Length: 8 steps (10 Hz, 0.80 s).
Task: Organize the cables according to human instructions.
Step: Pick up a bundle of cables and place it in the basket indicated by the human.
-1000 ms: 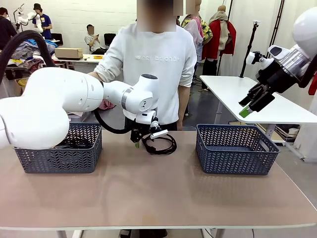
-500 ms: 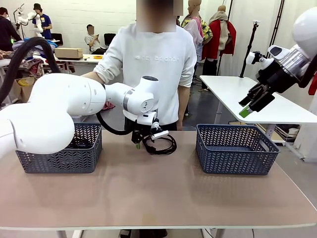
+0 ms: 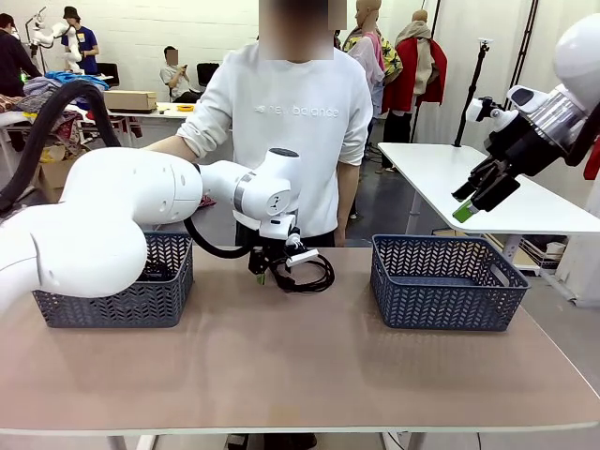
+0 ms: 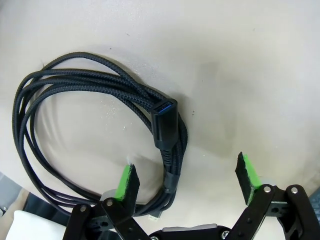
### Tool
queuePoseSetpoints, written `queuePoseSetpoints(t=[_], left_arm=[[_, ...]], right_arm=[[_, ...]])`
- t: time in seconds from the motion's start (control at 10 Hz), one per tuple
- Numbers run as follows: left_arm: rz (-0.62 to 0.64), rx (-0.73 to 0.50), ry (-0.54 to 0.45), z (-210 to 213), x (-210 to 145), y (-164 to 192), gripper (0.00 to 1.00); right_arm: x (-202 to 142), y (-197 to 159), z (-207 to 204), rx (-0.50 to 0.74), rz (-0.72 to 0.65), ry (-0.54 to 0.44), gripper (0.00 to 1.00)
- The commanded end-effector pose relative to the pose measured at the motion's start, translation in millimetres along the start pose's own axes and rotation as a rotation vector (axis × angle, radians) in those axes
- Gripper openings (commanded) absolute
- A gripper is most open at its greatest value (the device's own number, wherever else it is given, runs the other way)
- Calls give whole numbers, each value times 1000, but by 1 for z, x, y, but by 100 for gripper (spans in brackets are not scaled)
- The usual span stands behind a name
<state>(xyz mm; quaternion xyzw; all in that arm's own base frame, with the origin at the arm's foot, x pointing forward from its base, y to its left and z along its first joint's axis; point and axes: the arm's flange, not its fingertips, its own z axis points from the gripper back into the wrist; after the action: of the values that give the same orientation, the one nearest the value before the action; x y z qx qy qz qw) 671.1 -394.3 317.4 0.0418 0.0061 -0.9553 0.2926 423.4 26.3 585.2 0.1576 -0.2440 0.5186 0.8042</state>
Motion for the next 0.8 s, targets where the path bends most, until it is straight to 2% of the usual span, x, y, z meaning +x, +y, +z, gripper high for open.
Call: queuePoseSetpoints(t=[0.0, 0.7], left_arm=[[9, -12, -5, 7, -6, 13, 89], [9, -10, -1, 10, -5, 15, 23]], right_arm=[[2, -1, 2, -3, 0, 2, 100], [2, -1, 2, -3, 0, 2, 100]])
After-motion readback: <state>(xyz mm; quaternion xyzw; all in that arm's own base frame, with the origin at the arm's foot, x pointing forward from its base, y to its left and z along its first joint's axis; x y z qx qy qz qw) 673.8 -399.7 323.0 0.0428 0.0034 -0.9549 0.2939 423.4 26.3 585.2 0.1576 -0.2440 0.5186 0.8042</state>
